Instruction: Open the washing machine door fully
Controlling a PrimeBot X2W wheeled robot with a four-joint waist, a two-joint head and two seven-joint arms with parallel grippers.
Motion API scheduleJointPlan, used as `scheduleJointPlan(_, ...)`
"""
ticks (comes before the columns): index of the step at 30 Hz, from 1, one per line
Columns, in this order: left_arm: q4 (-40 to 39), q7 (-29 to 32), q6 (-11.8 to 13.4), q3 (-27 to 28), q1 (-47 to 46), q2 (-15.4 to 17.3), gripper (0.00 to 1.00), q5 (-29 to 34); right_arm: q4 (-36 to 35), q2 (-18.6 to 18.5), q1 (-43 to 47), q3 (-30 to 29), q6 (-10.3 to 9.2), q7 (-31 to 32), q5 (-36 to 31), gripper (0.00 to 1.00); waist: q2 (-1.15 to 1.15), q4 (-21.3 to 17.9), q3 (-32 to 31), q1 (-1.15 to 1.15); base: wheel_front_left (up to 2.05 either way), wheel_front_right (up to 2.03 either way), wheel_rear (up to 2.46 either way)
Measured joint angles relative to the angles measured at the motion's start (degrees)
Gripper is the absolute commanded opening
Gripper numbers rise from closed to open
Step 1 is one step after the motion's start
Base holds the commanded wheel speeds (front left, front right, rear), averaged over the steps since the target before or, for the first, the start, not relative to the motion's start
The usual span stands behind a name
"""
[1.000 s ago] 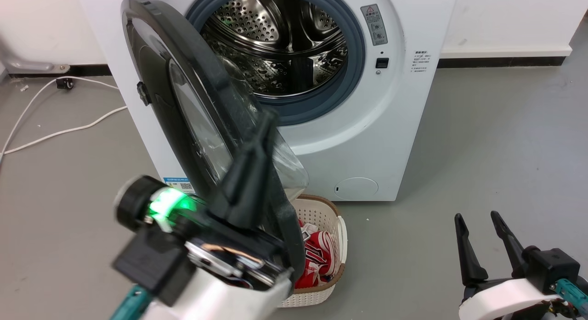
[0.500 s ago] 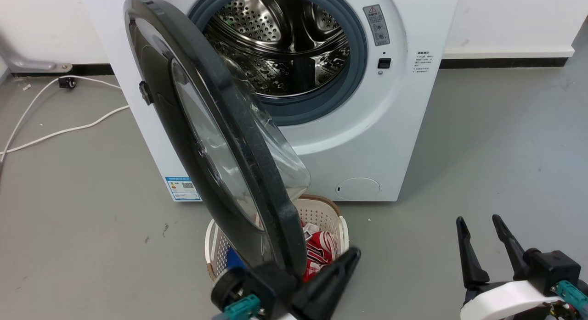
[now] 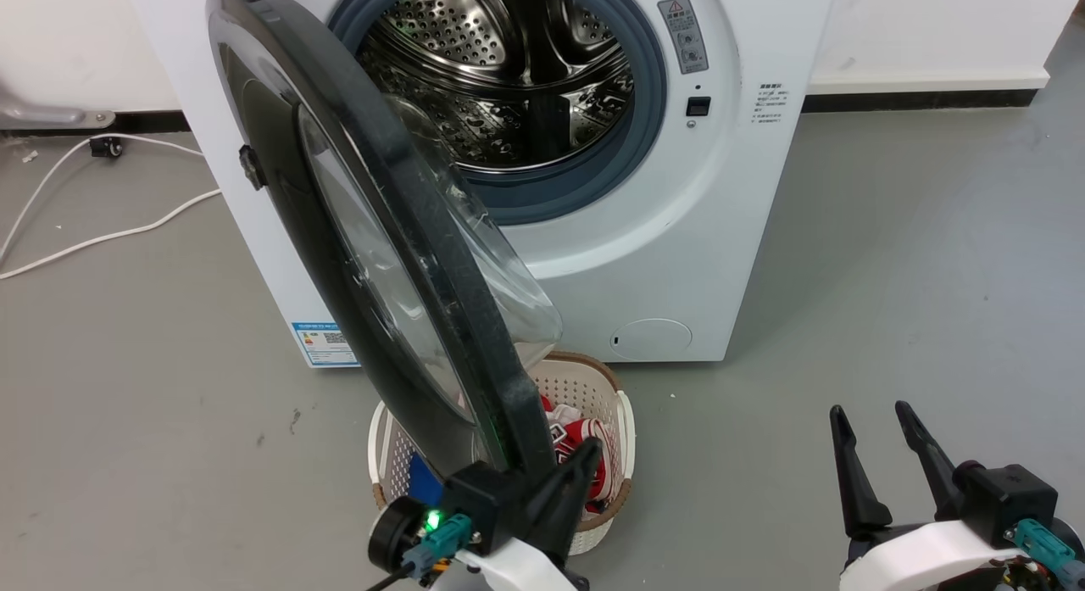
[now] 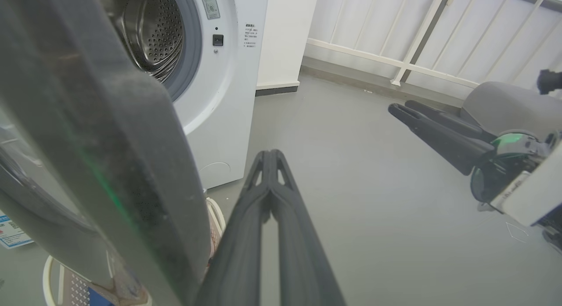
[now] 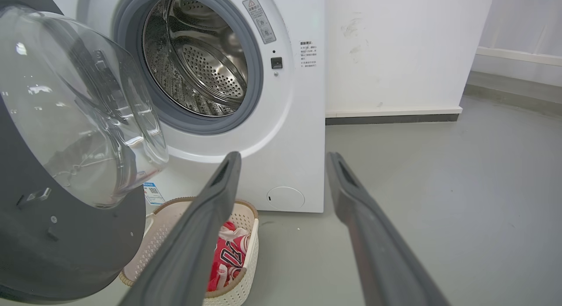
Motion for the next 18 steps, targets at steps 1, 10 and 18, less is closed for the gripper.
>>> scheduleJointPlan(1, 0.8, -0.7, 0.4, 0.5, -0.3, 0.0, 0.0, 0.1, 0.1, 0.0, 0.0, 0.0, 0.0, 0.0, 0.1, 1.0, 0.0, -0.2, 0.1, 0.0, 0.0, 0.0, 0.0)
scheduleJointPlan(10, 5.1, -3.4, 1.9, 2.5, -1.2, 0.0, 0.0, -0.2, 0.7, 0.0, -0.1, -0.2, 0.0, -0.1, 0.5, 1.0, 0.0, -0.6, 0.5, 0.0, 0.0, 0.0, 0.0)
scheduleJointPlan(18, 4.1, -5.2, 3.8, 3.1, 1.8, 0.1, 0.0, -0.9, 1.0, 0.1, -0.5, -0.2, 0.0, -0.1, 0.6, 1.0, 0.0, 0.2, 0.4, 0.0, 0.0, 0.0, 0.0)
